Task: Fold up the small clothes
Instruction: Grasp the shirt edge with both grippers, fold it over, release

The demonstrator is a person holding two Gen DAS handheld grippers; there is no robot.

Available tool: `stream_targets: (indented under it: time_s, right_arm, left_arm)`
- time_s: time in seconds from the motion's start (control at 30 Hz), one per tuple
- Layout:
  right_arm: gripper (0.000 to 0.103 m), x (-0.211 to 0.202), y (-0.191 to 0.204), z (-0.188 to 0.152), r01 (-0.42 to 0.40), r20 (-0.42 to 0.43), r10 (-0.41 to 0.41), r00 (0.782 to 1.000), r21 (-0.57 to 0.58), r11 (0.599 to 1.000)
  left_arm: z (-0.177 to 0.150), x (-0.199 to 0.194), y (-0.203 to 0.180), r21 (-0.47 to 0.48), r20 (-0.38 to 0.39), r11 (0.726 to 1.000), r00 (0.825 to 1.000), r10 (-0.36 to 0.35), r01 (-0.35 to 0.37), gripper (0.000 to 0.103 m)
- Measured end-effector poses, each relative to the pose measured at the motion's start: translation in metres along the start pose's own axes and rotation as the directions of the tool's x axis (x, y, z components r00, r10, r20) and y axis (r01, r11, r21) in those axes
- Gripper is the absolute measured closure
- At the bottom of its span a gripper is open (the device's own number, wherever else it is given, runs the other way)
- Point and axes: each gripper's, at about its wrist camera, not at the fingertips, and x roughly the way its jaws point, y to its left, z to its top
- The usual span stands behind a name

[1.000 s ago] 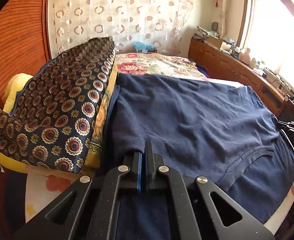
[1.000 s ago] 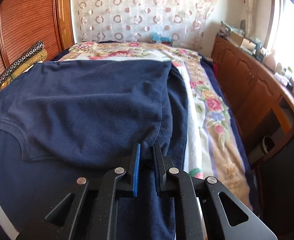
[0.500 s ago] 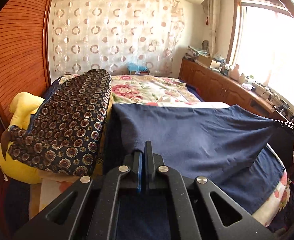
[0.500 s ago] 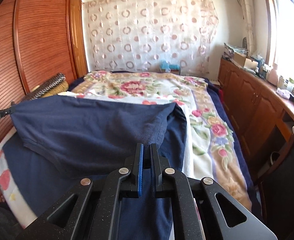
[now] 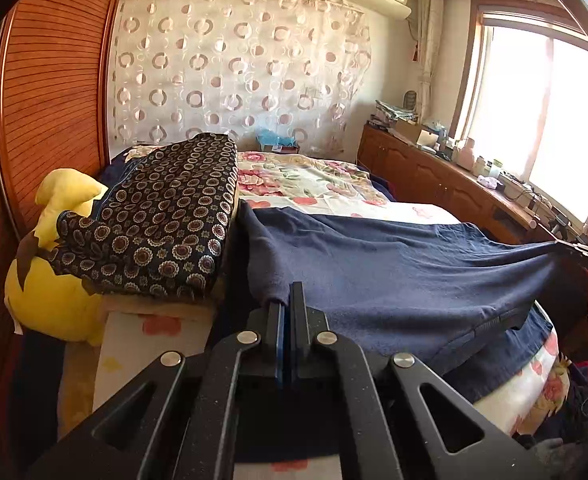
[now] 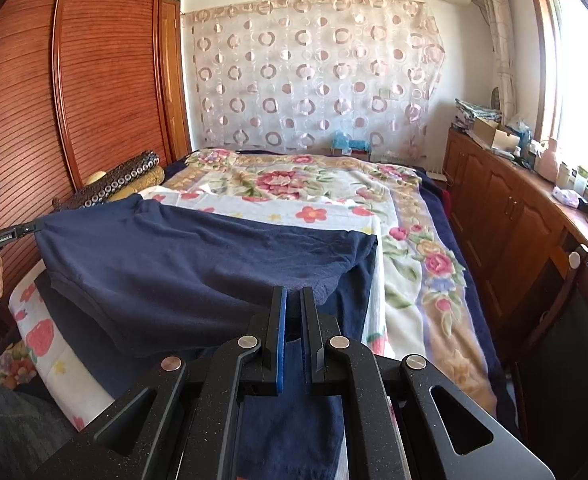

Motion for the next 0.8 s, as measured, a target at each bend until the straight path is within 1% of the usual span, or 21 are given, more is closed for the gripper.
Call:
stream_targets:
  time_s: [0.17, 0.3, 0.33, 0.5, 0.63, 0.73, 0.8]
  right_arm:
    - [0.097, -0.007, 0.004, 0.008, -0.006, 0.007, 0.006, 1.000, -0.011, 1.000]
    - [0.097, -0.012, 0.008, 0.004, 0.015, -0.007, -0.015, 1.000, -0.014, 1.000]
    - [0.097, -0.012, 0.008, 0.001, 0.009, -0.012, -0.009, 1.000, -0.016, 1.000]
    - [0.097, 0.002, 0.007, -0.010, -0.003, -0.068, 0.003, 0.998, 0.000, 1.000]
    - [0.097, 0.018, 0.012, -0.022, 0.011, -0.128, -0.012, 0.992, -0.006, 1.000]
    - [0.097, 0.027, 0.014, -0.021, 0.026, -0.159, -0.031, 0.987, -0.028, 0.999]
    - [0.097, 0.028, 0.013, -0.013, 0.027, -0.154, -0.030, 0.988, -0.025, 0.999]
  left_arm:
    - [-0.004, -0.006, -0.002, 0.003, 0.006, 1.000, 1.000, 0.008, -0.008, 0.100]
    - [-0.014, 0.000, 0.007, -0.018, -0.028, 1.000, 1.000, 0.012, -0.013, 0.100]
    - [-0.019, 0.002, 0.010, -0.021, -0.042, 1.000, 0.999, 0.016, -0.017, 0.100]
    - [-0.037, 0.011, 0.013, -0.027, -0.091, 0.999, 0.995, 0.033, -0.036, 0.100]
    - [-0.049, 0.018, 0.009, -0.022, -0.131, 0.999, 0.990, 0.045, -0.048, 0.100]
    - [-0.057, 0.022, 0.010, -0.031, -0.163, 0.998, 0.985, 0.055, -0.060, 0.100]
    - [-0.060, 0.021, 0.012, -0.037, -0.174, 0.997, 0.983, 0.065, -0.073, 0.100]
